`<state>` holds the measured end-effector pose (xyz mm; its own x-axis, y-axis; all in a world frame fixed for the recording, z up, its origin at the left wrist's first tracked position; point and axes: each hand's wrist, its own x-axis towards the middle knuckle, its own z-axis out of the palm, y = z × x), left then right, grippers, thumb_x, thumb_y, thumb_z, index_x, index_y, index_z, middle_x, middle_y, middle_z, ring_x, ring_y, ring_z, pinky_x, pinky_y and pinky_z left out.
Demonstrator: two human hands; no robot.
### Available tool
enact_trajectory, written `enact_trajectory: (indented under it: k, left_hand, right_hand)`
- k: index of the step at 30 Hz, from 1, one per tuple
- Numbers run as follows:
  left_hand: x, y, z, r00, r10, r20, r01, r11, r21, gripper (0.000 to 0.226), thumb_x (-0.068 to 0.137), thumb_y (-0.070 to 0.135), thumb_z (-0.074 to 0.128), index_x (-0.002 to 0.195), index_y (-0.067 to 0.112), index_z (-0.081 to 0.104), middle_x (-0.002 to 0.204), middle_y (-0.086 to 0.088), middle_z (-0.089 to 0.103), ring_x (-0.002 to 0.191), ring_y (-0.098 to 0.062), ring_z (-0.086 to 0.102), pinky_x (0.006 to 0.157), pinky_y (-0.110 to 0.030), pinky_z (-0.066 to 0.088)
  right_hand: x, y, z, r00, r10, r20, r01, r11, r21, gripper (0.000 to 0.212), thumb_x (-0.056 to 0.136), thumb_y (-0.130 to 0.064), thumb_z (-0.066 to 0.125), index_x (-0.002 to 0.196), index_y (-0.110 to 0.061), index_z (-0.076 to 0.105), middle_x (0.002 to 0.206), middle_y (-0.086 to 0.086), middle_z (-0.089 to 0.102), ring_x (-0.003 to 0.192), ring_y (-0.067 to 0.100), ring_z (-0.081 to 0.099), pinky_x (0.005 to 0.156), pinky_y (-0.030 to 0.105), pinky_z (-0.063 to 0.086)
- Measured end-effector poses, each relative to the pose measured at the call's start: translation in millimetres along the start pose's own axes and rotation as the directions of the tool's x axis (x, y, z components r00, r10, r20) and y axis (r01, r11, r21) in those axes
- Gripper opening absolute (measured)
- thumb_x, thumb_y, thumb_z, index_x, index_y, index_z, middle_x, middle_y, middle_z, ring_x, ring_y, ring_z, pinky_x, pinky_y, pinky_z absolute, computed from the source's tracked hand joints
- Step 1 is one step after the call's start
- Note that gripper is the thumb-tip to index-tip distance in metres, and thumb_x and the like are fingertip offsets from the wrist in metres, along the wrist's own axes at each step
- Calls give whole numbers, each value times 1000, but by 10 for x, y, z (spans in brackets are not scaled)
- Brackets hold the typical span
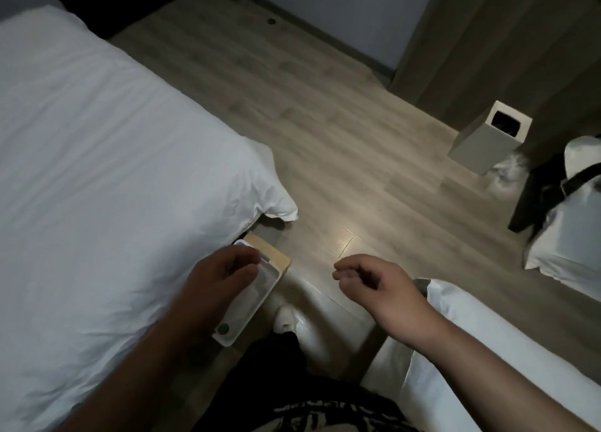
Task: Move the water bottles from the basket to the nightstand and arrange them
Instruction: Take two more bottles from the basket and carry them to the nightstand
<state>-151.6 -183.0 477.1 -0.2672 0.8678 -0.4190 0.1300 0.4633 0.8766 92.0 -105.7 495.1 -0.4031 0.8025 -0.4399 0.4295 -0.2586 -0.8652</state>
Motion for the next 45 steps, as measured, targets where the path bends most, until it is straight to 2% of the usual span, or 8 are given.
enact_trajectory:
  k: [3,5,16,20,25,36,40,45]
  left_hand:
    - [336,272,160,998,52,33,-52,999,4,22,83,5,69,104,3,68,94,-7,71,75,2,63,63,-9,46]
    - [500,418,223,994,100,48,-101,995,24,24,79,13,69,101,5,69,93,-14,70,73,1,61,62,-8,46]
    - [762,751,259,964,-9,-266,8,1000,-6,25,75,36,66,100,33,69,98,11,73,90,-7,69,79,-45,59]
    - [579,741,436,884,-139,-446,60,980,-188,33,60,53,62,89,43,71,96,9,75,89,-21,71,83,-59,55]
    - [193,668,763,741,-258,-620,46,941,-336,27,72,41,64,96,33,72,99,2,75,94,-22,70,91,-60,50]
    - [-746,146,1226,397,-476,-785,-124,820,-559,11,81,15,71,88,23,74,94,1,76,99,-23,68,90,-36,52]
    - [-920,-199,1174,378,-524,-763,-52,811,-582,30,56,53,63,83,45,73,94,8,73,94,-24,67,87,-47,52]
    - [-835,-676,1123,401,-519,-755,31,831,-555,20,68,38,64,86,44,71,91,14,73,82,-3,68,77,-26,54]
  right_hand:
    - [208,-64,-227,1000,-4,-23,5,998,56,14,84,-8,66,94,-18,68,96,22,68,84,12,63,83,22,48]
    - [320,-69,-356,1000,0,-22,1,997,76,21,86,2,63,94,-17,67,97,23,68,84,10,63,83,21,48]
    - [1257,-354,-945,978,-50,201,82,984,-156,20,77,-19,69,88,-37,71,91,-3,74,85,14,68,82,37,53]
    - [1622,-549,-1162,920,-64,388,181,945,-273,21,84,-13,68,97,-30,69,94,-10,74,89,2,68,84,26,53]
    - [1941,-732,-1177,810,-75,581,296,908,-296,20,84,-14,68,99,-27,69,95,-8,74,90,0,67,81,19,51]
    - [1828,-868,-274,522,-1,853,533,781,-325,19,86,-14,66,103,-22,69,96,-9,72,89,-3,66,73,8,49]
    - [1714,-776,92,486,37,873,589,725,-359,17,86,-16,66,103,-21,68,94,-6,72,86,-1,66,73,8,48]
    - [1813,-412,528,498,84,863,611,673,-418,18,85,-15,67,103,-19,68,94,-3,72,85,3,66,73,11,49]
